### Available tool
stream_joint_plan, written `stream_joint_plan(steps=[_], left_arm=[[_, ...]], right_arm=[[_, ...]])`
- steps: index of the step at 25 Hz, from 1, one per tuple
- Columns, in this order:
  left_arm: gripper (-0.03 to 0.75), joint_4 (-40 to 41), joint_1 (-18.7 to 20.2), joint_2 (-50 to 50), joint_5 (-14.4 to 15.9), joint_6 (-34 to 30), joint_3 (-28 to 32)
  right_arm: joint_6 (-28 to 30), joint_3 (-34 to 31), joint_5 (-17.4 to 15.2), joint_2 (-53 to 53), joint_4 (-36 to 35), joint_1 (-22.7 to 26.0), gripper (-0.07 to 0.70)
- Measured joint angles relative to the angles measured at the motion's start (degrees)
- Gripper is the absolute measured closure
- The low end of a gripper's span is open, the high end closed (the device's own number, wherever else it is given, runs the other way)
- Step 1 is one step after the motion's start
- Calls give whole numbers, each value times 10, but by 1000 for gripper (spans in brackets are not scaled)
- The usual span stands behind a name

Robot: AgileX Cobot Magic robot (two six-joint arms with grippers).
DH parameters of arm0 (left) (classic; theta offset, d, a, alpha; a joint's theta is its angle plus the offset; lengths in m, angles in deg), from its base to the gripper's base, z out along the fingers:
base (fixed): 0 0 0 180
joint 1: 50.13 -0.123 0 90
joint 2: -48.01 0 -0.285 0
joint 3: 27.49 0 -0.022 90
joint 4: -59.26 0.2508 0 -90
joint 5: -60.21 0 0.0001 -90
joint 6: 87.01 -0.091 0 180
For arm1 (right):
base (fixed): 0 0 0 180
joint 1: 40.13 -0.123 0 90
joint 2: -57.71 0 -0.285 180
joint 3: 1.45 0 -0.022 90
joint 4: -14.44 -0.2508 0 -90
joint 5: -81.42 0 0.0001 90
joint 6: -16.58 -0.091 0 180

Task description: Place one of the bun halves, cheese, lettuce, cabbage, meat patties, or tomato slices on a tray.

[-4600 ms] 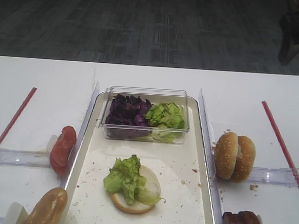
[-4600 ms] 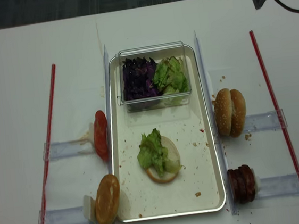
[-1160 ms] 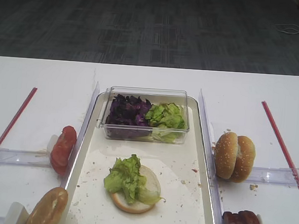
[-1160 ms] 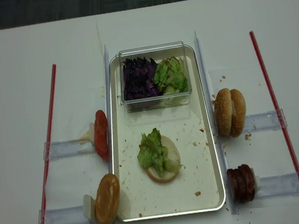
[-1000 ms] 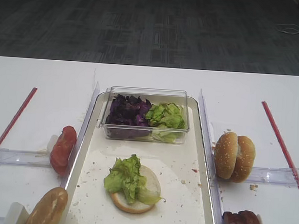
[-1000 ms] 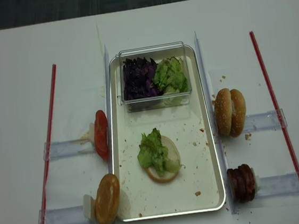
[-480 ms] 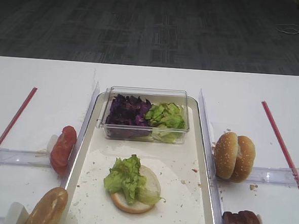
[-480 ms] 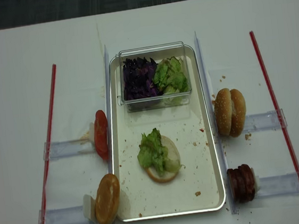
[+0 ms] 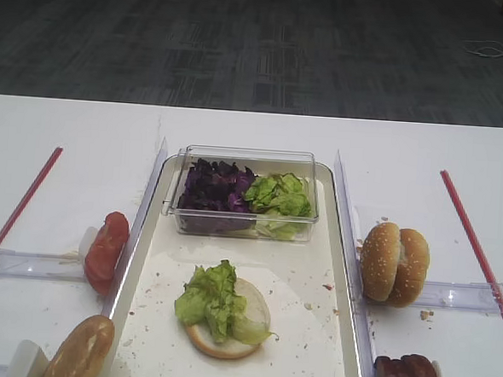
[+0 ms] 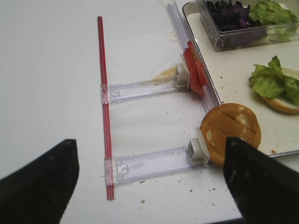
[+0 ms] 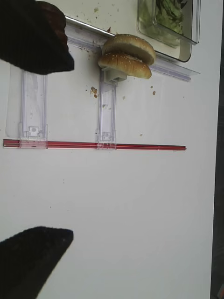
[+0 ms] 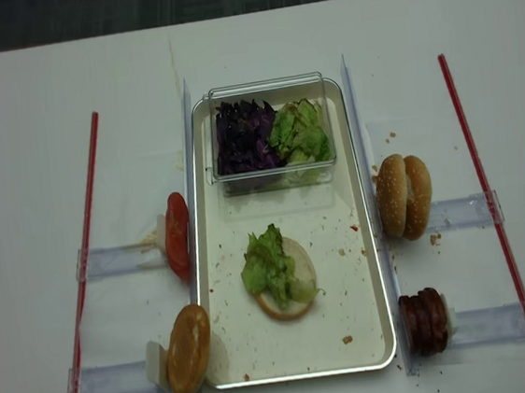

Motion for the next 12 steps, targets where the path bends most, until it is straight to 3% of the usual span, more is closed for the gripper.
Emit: stream_joint_plan(steps=[12], left_arm=[[101,0,0,0,0,0,0]], right_arm=[[0,0,0,0,0,0,-53]])
